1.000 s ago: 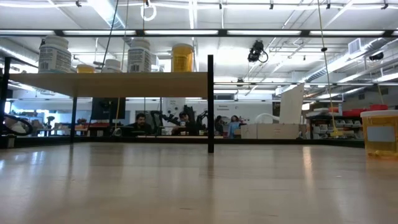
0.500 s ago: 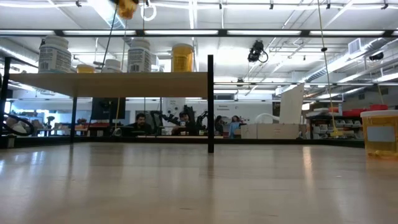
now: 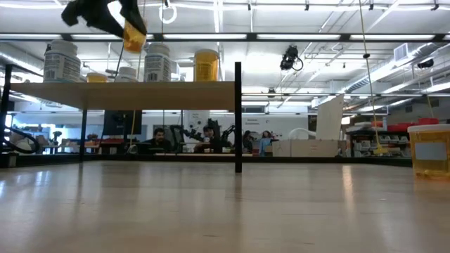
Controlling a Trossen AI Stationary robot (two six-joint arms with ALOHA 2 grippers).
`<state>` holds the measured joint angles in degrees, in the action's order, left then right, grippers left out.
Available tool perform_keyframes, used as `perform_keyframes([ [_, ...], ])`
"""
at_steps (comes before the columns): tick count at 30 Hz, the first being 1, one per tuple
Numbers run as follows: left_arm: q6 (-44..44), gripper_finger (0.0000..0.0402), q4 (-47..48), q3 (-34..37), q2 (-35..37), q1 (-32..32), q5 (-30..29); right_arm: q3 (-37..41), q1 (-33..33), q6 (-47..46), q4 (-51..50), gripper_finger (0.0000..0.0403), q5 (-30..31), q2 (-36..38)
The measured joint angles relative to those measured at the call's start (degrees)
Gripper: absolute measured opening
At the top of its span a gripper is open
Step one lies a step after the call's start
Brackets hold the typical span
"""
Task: Pick and place medicine bottles onto shelf by color
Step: Put the orange pill bottle on the shelf
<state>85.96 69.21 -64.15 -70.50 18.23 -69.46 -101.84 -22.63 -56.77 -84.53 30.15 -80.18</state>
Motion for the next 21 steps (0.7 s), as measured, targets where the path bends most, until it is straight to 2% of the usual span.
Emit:
perform_keyframes([
  [3, 3.5, 0.0204, -2.0, 4.7, 0.0, 0.9, -0.5, 0.0, 0.0, 1.3, 0.0, 0.0253, 0.0, 0.0],
  [9, 2.4, 0.0207, -4.4, 10.3, 0.0, 2.1, -2.7, 0.0, 0.0, 1.8, -1.4, 0.0253, -0.2, 0.0],
  [13, 2.1, 0.0203, -4.8, 12.0, 0.0, 2.7, -4.9, 0.0, 0.0, 1.8, -2.8, 0.0253, -0.2, 0.0],
  [21, 3.6, 0.0205, -4.7, 11.9, -1.9, 3.2, -5.2, 0.0, 0.0, 2.9, -3.1, 0.0253, -0.2, 0.0],
])
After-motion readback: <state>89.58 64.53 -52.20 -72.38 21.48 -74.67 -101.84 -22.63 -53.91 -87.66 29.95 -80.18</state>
